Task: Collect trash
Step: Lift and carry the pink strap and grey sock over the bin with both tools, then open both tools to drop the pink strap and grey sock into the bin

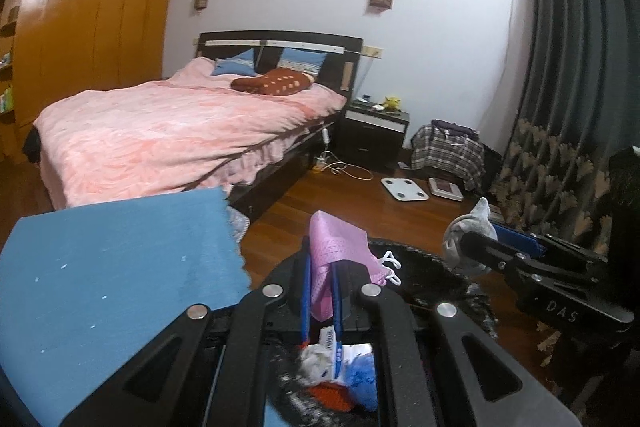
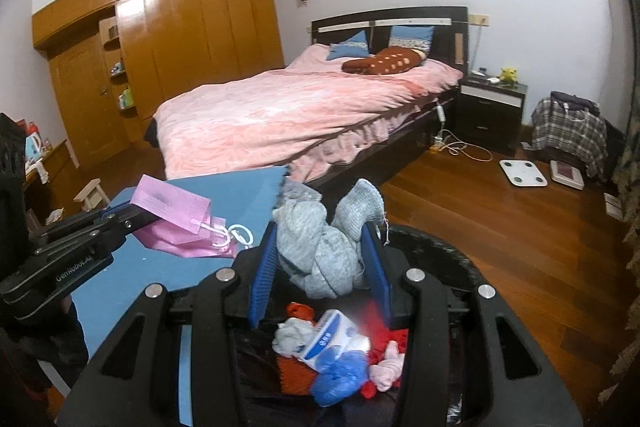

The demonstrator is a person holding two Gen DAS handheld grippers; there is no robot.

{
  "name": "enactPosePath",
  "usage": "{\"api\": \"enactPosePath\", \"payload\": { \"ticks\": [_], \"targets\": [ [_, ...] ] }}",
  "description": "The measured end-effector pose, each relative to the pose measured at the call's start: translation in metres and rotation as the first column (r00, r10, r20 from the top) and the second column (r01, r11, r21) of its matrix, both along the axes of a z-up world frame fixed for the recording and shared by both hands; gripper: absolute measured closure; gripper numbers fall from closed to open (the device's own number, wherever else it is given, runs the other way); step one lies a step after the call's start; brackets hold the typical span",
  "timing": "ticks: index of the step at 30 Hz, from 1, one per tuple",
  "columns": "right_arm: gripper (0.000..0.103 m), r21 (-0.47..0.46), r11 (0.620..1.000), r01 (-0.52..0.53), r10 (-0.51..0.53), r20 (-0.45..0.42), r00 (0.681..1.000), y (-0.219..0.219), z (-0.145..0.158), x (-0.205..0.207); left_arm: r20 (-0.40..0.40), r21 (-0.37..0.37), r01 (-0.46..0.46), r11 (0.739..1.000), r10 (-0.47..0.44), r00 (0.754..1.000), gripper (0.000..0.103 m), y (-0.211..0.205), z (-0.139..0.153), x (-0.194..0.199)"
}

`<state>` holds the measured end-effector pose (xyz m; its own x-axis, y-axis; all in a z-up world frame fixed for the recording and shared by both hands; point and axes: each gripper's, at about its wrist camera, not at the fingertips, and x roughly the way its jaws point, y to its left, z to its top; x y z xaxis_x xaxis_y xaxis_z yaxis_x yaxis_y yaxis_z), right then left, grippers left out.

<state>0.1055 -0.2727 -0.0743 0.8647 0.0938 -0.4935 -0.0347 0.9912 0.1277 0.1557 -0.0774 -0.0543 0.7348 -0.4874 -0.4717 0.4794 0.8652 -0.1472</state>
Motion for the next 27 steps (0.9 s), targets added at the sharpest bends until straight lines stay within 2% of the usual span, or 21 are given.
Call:
{"api": "enactPosePath", "payload": {
  "ticks": [15,27],
  "targets": [
    [0.063,0.005,0.996,0.090,-0.090,-0.044,0.995,-0.042,-0.022,0.002,-0.022,0.015,0.113,0.994,-0.112,0.993,0.095,-0.059,-0.016,0.007],
    [0.063,0.017,0.995,0.099,-0.097,-0.085,0.992,-0.047,-0.041,0.023,-0.078,0.022,0.114,0.993,-0.112,0.991,0.095,-0.070,-0.041,0.028]
  ]
}}
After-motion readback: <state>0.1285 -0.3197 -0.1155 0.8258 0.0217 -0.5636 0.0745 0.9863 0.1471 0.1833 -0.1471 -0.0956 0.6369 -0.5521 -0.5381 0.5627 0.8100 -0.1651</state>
